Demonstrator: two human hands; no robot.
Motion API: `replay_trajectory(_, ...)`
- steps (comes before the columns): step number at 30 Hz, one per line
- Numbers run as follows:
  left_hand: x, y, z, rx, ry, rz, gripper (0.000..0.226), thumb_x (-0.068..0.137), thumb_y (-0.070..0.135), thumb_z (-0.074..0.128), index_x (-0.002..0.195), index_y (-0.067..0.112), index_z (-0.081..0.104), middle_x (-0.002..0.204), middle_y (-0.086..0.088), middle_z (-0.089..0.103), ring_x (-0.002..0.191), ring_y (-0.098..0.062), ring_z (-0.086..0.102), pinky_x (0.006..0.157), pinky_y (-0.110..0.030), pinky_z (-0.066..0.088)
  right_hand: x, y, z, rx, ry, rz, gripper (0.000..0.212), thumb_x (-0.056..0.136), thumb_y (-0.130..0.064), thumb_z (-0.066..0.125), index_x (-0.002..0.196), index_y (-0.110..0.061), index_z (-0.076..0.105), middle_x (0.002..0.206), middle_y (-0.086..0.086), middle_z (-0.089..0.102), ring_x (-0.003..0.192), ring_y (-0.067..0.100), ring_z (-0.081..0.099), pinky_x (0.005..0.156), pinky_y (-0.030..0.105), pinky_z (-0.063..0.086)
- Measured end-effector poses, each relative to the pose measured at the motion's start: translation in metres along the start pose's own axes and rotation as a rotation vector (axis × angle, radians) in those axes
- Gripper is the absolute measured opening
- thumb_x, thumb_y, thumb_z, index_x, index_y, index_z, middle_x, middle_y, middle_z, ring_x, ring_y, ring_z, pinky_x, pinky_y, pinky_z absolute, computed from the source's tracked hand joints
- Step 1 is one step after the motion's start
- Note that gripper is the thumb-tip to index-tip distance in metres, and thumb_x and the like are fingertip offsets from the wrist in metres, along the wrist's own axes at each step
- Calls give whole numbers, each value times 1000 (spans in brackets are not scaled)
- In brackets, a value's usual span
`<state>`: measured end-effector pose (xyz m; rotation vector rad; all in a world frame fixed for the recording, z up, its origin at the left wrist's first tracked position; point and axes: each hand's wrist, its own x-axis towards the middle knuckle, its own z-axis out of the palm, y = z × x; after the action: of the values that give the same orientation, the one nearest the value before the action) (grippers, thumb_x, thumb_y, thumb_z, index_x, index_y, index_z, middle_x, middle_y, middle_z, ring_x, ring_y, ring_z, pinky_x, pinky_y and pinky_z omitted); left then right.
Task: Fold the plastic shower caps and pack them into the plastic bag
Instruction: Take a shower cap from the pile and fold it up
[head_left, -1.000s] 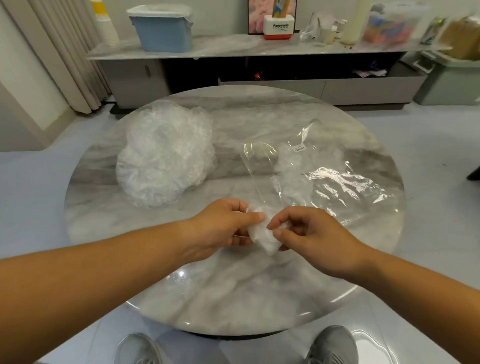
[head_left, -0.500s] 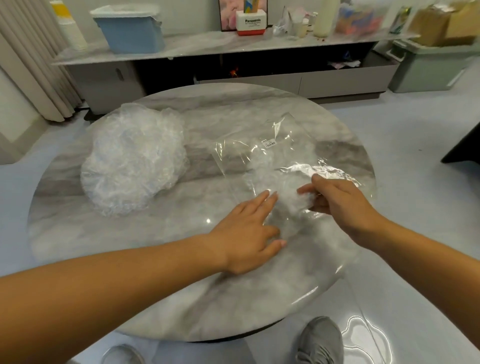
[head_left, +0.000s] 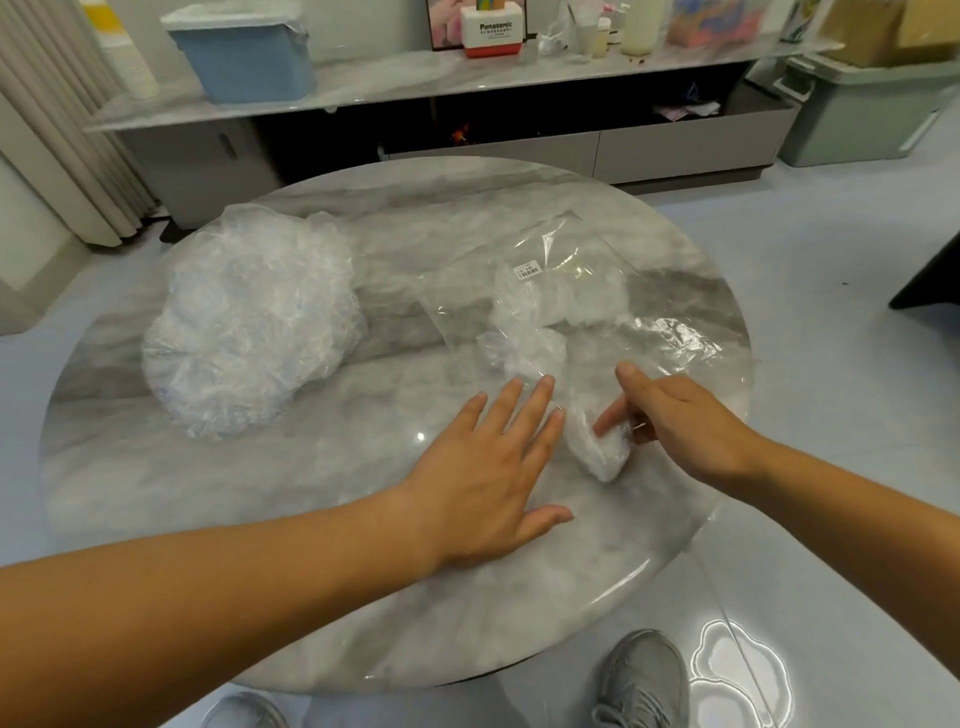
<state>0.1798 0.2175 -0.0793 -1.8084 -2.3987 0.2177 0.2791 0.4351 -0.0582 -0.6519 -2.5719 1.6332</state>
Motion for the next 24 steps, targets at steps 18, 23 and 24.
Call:
replay_trajectory(18,-11,-5,1,76,34,63,92,97,69,19,153,-2,33,159,-24,31,147,-35,35,108,-49,45,18,-16,10,809,146,399,76,92,-69,53,129,-3,56,134,11,54,102,38,72,72,56,61)
replay_trajectory(23,-13,-5,1,53,3,81,93,97,70,17,156,-2,22,163,-25,21,151,-35,25,112,-51,39,19,-18,9,1044,56,357,82,94,-69,46,155,-14,35,163,5,29,115,40,66,84,55,59)
replay_trajectory(24,-13,-5,1,50,-1,85,93,97,70,17,157,-2,20,163,-24,20,152,-35,23,113,-51,39,20,-19,9,1051,46,351,80,95,-69,46,155,-17,35,164,5,26,115,38,67,85,51,59)
